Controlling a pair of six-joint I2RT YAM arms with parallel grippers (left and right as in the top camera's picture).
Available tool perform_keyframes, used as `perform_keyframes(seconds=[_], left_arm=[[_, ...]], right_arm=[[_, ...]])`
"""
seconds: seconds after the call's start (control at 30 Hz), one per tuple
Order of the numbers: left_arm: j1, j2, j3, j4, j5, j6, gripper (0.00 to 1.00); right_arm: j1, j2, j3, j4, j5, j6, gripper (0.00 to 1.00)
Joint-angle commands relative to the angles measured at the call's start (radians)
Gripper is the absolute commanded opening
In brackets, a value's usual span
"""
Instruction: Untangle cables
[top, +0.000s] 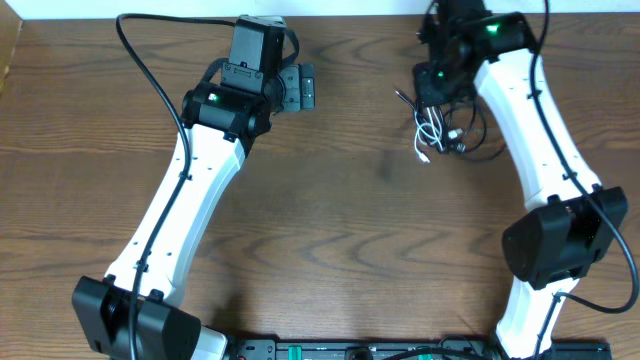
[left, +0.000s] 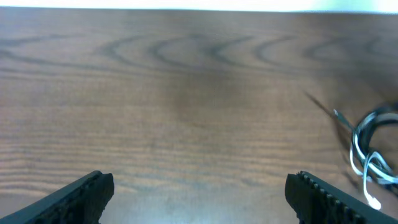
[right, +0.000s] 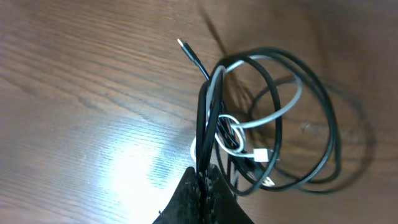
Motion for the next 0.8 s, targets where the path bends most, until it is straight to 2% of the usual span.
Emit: perform_keyframes(seconds=[0.0,0.27,0.33,0.47,0.57,0.7,0.77], left_arm=[[0.030,-0.007,0.019,-0.023,0.026,-0.019,0.95],[0.216,-0.005,0.018,-0.101,0.208,-0.033,0.95],[0.263,-0.005,0.018,-0.115,0.234,-0.032,0.95],[0.333,-0.005,0.018,-0.141,0.251,-0.032,0.95],[0.352,-0.005,0.018,-0.148,0.251,-0.032,0.95],[0.349,-0.005,0.018,-0.148,0.251,-0.032,0.95],[0.344,-0.005,0.016,-0.148,0.251,-0.032,0.95]], right_arm=[[0.069,-0.008,0.022,0.006,0.076,-0.048,0.01],[0.235,0.128,0.022,0.034,0.074,-0.048,0.01],[0.272,0.164,0.022,0.037,0.064,-0.048,0.04],[0.341,0.224,0.021,0.035,-0.016,-0.050,0.20],[0.389,0.249,0.021,0.033,-0.116,-0.099,0.38],[0.413,0.246,0.027,0.036,-0.190,-0.119,0.54],[0.400,0.233,0.037,0.030,-0.265,-0.172,0.60]])
